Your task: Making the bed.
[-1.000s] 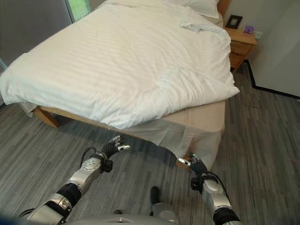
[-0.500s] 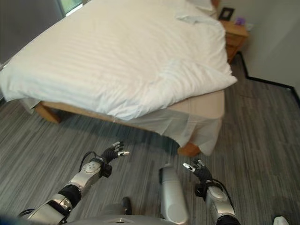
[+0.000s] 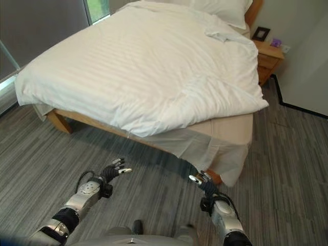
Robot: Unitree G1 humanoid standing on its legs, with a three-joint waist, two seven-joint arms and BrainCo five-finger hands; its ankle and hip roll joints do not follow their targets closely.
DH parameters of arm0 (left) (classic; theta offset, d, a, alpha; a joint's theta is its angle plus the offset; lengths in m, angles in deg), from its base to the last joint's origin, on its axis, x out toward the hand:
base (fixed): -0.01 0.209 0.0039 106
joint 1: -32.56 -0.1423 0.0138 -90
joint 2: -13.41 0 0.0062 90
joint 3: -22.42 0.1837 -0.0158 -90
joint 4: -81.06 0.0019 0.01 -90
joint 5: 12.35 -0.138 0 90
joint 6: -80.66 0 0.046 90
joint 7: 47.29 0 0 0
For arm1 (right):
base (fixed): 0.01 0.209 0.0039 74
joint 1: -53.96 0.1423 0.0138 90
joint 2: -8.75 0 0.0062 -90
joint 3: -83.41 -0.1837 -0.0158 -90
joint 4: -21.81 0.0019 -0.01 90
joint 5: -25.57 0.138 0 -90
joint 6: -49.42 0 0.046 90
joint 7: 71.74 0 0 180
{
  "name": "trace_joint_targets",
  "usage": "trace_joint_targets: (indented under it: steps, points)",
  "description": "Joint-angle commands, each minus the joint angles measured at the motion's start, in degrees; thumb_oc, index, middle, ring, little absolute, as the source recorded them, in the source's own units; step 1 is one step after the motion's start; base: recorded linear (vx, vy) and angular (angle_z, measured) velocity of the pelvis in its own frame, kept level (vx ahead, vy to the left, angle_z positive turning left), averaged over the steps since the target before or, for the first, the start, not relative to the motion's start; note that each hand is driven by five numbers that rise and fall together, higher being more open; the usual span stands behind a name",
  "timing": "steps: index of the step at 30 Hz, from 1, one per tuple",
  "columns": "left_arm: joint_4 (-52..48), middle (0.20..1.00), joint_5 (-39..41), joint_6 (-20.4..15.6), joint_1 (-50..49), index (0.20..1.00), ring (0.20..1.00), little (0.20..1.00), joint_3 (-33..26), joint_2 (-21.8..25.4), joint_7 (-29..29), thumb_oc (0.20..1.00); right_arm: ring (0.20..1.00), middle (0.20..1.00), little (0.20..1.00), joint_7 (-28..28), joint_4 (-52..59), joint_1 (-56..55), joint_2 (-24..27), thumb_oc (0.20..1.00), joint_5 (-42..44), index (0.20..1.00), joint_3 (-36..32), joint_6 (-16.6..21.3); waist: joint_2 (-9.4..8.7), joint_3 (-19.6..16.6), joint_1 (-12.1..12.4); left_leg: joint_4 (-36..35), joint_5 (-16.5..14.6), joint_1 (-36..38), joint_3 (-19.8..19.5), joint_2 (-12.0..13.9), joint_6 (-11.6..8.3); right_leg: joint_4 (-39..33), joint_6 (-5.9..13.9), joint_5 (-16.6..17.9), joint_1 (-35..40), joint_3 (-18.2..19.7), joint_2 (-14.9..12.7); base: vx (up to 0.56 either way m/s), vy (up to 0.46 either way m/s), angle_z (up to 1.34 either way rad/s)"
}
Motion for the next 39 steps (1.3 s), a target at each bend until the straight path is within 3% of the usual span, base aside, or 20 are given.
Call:
trace_joint_targets:
  steps: [1,3,4,6,7,8,9,11,12,14,17,19,21,22,26,29,31,32,34,39]
  points:
    - [1.4,1.000,3.4,-2.3,4.3,1.000,1.000,1.000,-2.2,-2.7,0.9,1.000,1.000,1.000,1.000,-1.0,3.7,3.5,5.7,1.000,-2.0,1.000,-0.5,1.4,3.62,4.7,0.2,-3.0,15.5,3.0,-4.4,18.3,-11.20,3.4,0.62,-5.2,2.3,0.8,2.6,-0.05,-0.638,-0.03]
    - [1.6,1.000,3.7,-2.1,4.8,1.000,1.000,1.000,-2.6,-4.2,1.0,1.000,1.000,1.000,1.000,-0.4,4.3,2.4,7.2,1.000,-1.7,1.000,-1.6,1.5,3.30,5.3,-2.0,1.5,19.3,-0.2,0.3,20.0,-10.78,2.0,-1.14,-5.4,3.3,-2.1,3.6,-0.11,-0.383,0.36]
    - [1.8,1.000,3.4,-2.1,4.7,1.000,1.000,1.000,-2.6,-4.7,0.6,1.000,1.000,1.000,1.000,-0.7,5.0,1.1,7.8,1.000,-1.2,1.000,-2.1,1.4,3.03,5.3,-3.0,3.6,19.5,-1.1,3.8,20.3,-10.96,1.3,-1.92,-5.4,3.6,-2.8,4.3,-0.10,-0.401,1.28]
    - [1.7,1.000,3.2,-2.1,4.5,1.000,1.000,1.000,-2.4,-5.0,0.3,1.000,1.000,1.000,1.000,-1.0,5.2,-0.2,8.1,1.000,-1.1,1.000,-2.7,1.0,2.88,5.0,-3.3,6.4,18.1,-2.3,4.5,19.3,-10.75,1.0,-2.41,-6.0,3.7,-3.1,4.6,-0.06,-0.284,1.47]
    - [1.3,1.000,3.7,-2.2,3.9,1.000,1.000,1.000,-1.9,-5.9,-0.1,1.000,1.000,1.000,1.000,-1.4,4.9,-1.4,8.5,1.000,-1.4,1.000,-3.2,0.5,2.72,5.1,-2.9,9.2,15.1,-4.5,0.2,13.9,-9.91,1.0,-2.62,-6.6,4.3,-3.5,4.5,-0.05,-0.166,0.39]
    - [1.3,1.000,3.7,-2.2,3.9,1.000,1.000,1.000,-1.9,-5.9,-0.1,1.000,1.000,1.000,1.000,-1.4,4.9,-1.4,8.5,1.000,-1.4,1.000,-3.2,0.5,2.70,5.0,-3.0,9.2,15.2,-4.7,0.1,13.9,-9.88,1.0,-2.61,-6.5,4.1,-3.5,4.5,-0.07,-0.300,-0.09]
    - [1.4,1.000,4.2,-2.2,3.6,1.000,1.000,1.000,-1.8,-6.8,0.0,1.000,1.000,1.000,1.000,-1.4,4.5,-1.4,8.3,1.000,-1.7,1.000,-3.3,0.4,2.28,5.2,-2.4,9.8,12.3,-6.5,-1.4,9.4,-8.91,1.0,-2.78,-6.5,4.5,-3.8,4.7,-0.02,-0.191,0.16]
    - [1.6,1.000,4.4,-2.2,3.4,1.000,1.000,1.000,-1.7,-7.3,0.0,1.000,1.000,1.000,1.000,-1.4,4.5,-1.5,8.1,1.000,-1.6,1.000,-3.2,0.3,2.17,5.0,-2.2,7.9,10.9,-6.5,-1.1,7.1,-8.01,1.0,-2.73,-6.3,4.2,-3.7,4.9,0.01,-0.148,0.28]
    - [1.8,1.000,4.3,-2.3,2.9,1.000,1.000,1.000,-1.7,-7.7,0.1,1.000,1.000,1.000,1.000,-1.5,4.4,-1.3,7.6,1.000,-1.8,1.000,-3.0,0.4,2.48,4.4,-1.8,2.8,9.0,-5.2,-0.8,3.5,-6.37,1.0,-2.59,-6.2,3.6,-3.5,5.7,0.07,-0.070,-0.01]
    - [2.0,1.000,3.8,-2.3,2.4,1.000,1.000,1.000,-1.5,-8.0,0.1,1.000,1.000,1.000,1.000,-1.3,4.7,-0.6,7.2,1.000,-2.2,1.000,-2.3,0.8,3.30,3.7,-1.1,-4.1,10.6,-5.0,-1.6,0.7,-5.38,1.0,-2.41,-6.3,3.2,-3.2,7.2,0.10,-0.075,-0.08]
    - [3.4,1.000,3.1,-2.5,2.7,1.000,1.000,1.000,-1.8,-8.2,0.3,1.000,1.000,1.000,1.000,-1.1,6.2,0.8,6.7,1.000,-1.9,1.000,-1.3,1.2,3.71,3.7,0.1,-7.9,16.1,-9.1,-0.5,0.1,-7.09,1.0,-2.60,-7.5,4.6,-2.6,9.4,0.14,-0.070,0.08]
    - [3.6,1.000,2.7,-2.4,3.0,1.000,1.000,1.000,-1.9,-8.0,0.3,1.000,1.000,1.000,1.000,-1.2,7.7,1.5,6.8,1.000,-2.2,1.000,-0.5,1.4,3.57,3.9,1.1,-8.3,17.7,-10.7,0.0,0.4,-7.68,1.0,-2.76,-7.9,5.7,-1.9,10.3,0.15,-0.047,-0.12]
    - [3.8,1.000,2.6,-2.4,3.0,1.000,1.000,1.000,-2.0,-8.0,0.4,1.000,1.000,1.000,1.000,-1.3,8.1,1.8,6.9,1.000,-2.4,1.000,-0.2,1.5,3.41,4.0,1.1,-7.9,17.9,-10.7,1.1,0.7,-7.65,1.0,-2.91,-8.2,6.3,-1.9,10.5,0.23,0.004,-0.31]
    - [4.0,1.000,3.3,-2.3,2.7,1.000,1.000,1.000,-2.5,-8.3,0.5,1.000,1.000,1.000,1.000,-0.7,9.9,1.9,6.5,1.000,-2.9,1.000,-0.3,1.5,2.90,2.6,0.3,-8.0,16.1,-8.9,5.6,1.7,-5.24,1.0,-3.07,-10.3,8.4,-2.0,10.7,0.34,0.027,-0.24]
    - [3.9,1.000,3.8,-2.4,2.6,1.000,1.000,1.000,-3.0,-8.1,1.0,1.000,1.000,1.000,1.000,-0.1,9.1,2.6,5.6,1.000,-2.6,1.000,-1.0,1.9,1.03,1.5,0.5,-4.0,12.1,-8.4,7.0,0.9,-3.73,1.2,-2.42,-10.8,10.7,-2.1,9.0,0.28,0.042,-0.02]
    - [2.9,1.000,4.4,-2.5,3.2,1.000,1.000,1.000,-3.0,-6.9,1.6,1.000,1.000,1.000,1.000,0.4,7.8,5.3,4.4,1.000,-2.0,1.000,0.0,2.2,0.12,2.4,1.4,-2.8,8.3,-6.1,8.4,0.5,-1.37,17.3,1.03,-7.2,4.4,-0.6,6.0,0.20,0.081,-0.26]
    - [2.3,1.000,4.9,-2.5,3.4,1.000,1.000,1.000,-3.6,-6.0,1.8,1.000,1.000,1.000,1.000,0.0,7.9,6.8,3.8,1.000,-2.7,1.000,0.5,1.6,0.54,3.5,1.6,-3.8,6.5,-2.1,9.9,0.2,0.29,28.8,3.57,-1.7,0.2,-2.1,3.3,0.17,0.095,-0.61]
    - [2.3,1.000,4.9,-2.5,3.4,1.000,1.000,1.000,-3.6,-6.0,1.8,1.000,1.000,1.000,1.000,0.0,7.9,6.8,3.8,1.000,-2.7,1.000,0.5,1.6,0.54,3.5,1.6,-3.8,6.5,-2.1,9.9,0.2,0.29,28.8,3.57,-1.7,0.2,-2.1,3.3,0.25,0.120,-0.18]
    - [0.9,1.000,4.0,-2.5,2.9,1.000,1.000,1.000,-3.6,-4.7,1.7,1.000,1.000,1.000,1.000,-0.7,8.3,6.6,3.8,1.000,-3.8,1.000,0.3,1.2,2.75,5.1,0.1,-6.2,5.2,3.9,9.4,0.8,0.89,38.1,4.17,0.5,-7.5,-4.2,2.1,0.28,0.111,-0.10]
    - [-1.4,1.000,3.2,-3.0,4.1,1.000,1.000,1.000,-3.8,-2.9,1.8,1.000,1.000,1.000,1.000,0.4,13.8,6.3,5.3,1.000,-3.5,1.000,-1.6,1.9,3.49,5.7,-2.3,-8.4,4.4,8.3,4.0,0.2,-1.20,19.8,1.55,-0.6,-11.3,0.2,2.6,0.28,-0.078,0.29]
